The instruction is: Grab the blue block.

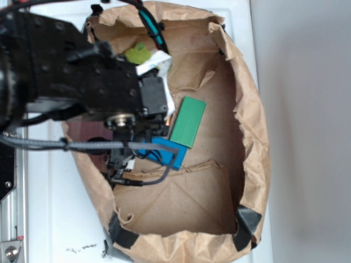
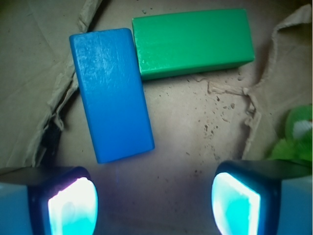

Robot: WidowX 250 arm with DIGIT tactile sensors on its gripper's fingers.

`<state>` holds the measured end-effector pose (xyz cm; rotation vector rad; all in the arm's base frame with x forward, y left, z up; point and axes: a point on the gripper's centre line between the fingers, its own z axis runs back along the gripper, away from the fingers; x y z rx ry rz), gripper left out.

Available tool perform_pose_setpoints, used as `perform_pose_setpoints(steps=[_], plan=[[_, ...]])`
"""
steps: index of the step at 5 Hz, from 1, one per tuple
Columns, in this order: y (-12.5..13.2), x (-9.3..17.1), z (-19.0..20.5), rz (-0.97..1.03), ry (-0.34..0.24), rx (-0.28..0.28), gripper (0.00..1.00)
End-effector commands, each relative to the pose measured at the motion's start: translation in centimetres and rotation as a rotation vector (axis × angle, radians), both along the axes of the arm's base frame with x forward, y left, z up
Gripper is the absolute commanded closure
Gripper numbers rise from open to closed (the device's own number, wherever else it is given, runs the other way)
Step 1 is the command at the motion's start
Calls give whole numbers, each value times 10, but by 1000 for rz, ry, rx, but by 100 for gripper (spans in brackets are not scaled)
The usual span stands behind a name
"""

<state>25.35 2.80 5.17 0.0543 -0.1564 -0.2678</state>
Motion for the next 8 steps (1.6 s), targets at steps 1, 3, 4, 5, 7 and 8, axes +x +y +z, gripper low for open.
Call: perform_pose_setpoints(steps=[1, 3, 4, 5, 7, 8], plan=[[-15, 2, 14, -49, 11, -6, 0], [-21, -12, 30, -110, 54, -62, 0], [-19, -9, 41, -106, 52, -115, 0], [-20, -5, 42, -108, 34, -128, 0], [-19, 22, 30, -70, -56, -91, 0], [-12, 37, 23, -42, -84, -62, 0]])
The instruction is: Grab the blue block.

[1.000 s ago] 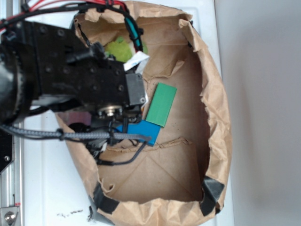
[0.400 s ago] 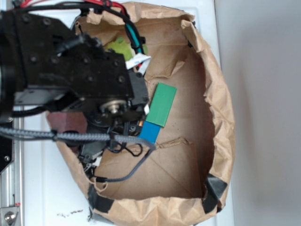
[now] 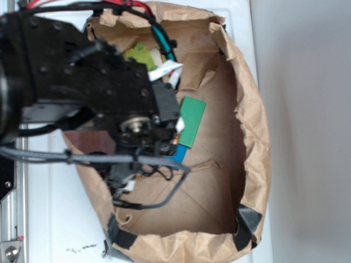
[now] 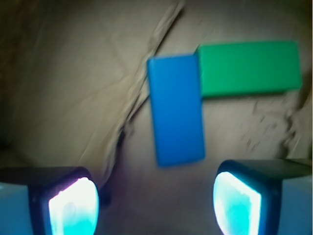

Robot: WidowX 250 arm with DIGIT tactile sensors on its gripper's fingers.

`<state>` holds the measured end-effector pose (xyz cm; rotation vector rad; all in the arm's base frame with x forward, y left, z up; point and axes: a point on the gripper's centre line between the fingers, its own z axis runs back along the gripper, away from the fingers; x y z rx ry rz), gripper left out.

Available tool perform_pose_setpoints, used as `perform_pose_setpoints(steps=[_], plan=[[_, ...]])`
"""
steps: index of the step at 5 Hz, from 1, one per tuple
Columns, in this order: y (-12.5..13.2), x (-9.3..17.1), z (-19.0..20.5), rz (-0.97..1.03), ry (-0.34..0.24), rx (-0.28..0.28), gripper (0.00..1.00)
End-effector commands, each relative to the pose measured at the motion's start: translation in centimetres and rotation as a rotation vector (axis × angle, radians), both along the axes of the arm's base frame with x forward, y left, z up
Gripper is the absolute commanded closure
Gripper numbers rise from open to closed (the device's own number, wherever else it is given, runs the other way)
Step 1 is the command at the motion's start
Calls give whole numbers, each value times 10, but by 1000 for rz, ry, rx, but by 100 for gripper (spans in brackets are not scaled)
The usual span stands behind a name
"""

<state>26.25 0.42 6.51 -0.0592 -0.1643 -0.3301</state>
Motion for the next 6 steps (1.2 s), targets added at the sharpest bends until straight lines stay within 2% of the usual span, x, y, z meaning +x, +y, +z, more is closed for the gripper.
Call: perform_pose_setpoints(steps=[1, 2, 3, 4, 5, 6], plan=[[12, 35, 7, 32, -106, 36, 0], [3, 33, 6, 6, -95, 20, 0], [-2, 29, -7, -7, -82, 33, 0], [-4, 18, -18, -34, -38, 52, 0], [-4, 6, -18, -59, -8, 48, 0], [-4, 4, -21, -68, -17, 47, 0]])
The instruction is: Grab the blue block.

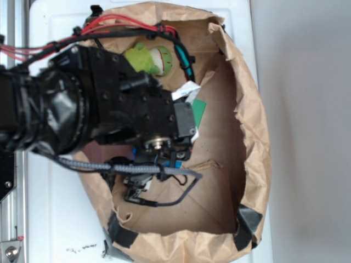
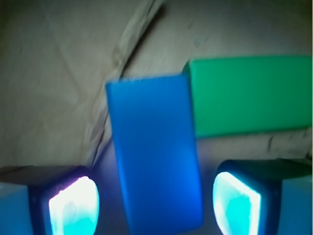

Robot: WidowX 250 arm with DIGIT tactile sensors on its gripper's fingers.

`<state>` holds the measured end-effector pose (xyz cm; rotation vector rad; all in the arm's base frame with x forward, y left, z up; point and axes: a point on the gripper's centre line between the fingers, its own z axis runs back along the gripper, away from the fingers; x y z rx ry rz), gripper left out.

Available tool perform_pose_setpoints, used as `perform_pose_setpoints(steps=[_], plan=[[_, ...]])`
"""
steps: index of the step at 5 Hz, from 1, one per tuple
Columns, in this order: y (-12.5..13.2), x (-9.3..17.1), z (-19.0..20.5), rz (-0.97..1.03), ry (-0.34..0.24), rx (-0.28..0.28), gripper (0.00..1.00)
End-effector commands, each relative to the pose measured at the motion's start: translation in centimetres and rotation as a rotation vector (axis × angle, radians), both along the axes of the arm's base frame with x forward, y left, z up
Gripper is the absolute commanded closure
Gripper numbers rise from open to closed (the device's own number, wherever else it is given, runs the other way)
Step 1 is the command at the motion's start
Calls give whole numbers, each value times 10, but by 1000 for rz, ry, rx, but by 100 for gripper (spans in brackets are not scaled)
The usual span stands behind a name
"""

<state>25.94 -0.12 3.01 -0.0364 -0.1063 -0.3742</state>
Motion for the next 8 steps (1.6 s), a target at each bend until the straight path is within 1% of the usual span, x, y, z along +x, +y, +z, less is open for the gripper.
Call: perform_pose_setpoints(steps=[1, 3, 4, 6, 7, 8], plan=[[-2, 7, 4, -28, -63, 14, 0], [-3, 11, -2, -14, -68, 23, 0], [-7, 15, -3, 0, -74, 13, 0], [-14, 17, -7, 4, -67, 23, 0], [-12, 17, -9, 16, -69, 18, 100], [-12, 17, -8, 19, -75, 15, 100]])
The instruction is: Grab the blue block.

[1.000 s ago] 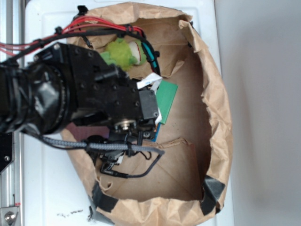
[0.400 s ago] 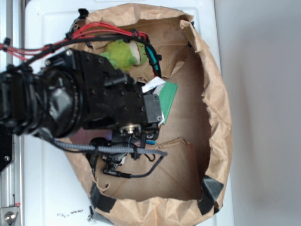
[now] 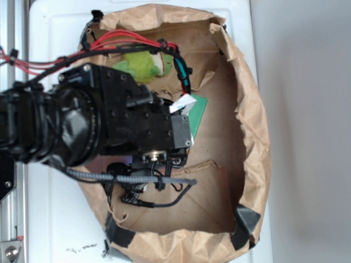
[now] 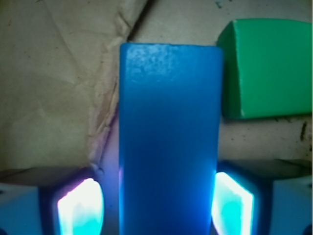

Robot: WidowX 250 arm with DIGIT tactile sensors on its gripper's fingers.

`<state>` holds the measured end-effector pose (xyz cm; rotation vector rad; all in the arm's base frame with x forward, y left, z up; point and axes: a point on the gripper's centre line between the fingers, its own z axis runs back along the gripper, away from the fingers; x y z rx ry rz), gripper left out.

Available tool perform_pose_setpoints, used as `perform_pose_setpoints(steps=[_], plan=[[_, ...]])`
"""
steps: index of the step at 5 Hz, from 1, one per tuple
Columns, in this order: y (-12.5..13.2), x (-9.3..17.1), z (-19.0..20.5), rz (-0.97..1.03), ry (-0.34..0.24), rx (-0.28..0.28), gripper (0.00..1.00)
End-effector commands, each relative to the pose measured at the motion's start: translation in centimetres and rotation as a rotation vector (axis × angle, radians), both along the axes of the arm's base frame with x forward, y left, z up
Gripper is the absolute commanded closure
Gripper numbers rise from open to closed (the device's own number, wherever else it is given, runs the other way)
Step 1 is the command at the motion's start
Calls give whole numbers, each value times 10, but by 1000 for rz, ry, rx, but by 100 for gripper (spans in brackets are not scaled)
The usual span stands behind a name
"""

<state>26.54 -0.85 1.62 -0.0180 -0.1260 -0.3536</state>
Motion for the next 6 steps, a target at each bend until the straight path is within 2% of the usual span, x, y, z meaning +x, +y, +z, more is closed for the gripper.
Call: perform_pose_setpoints(steps=[1, 3, 4, 5, 6], plan=[[-3, 12, 5, 3, -58, 7, 100], [1, 13, 8, 17, -58, 9, 100], [17, 22, 20, 67, -63, 8, 100], [44, 37, 45, 104, -45, 3, 100], [61, 47, 73, 178, -90, -15, 100]])
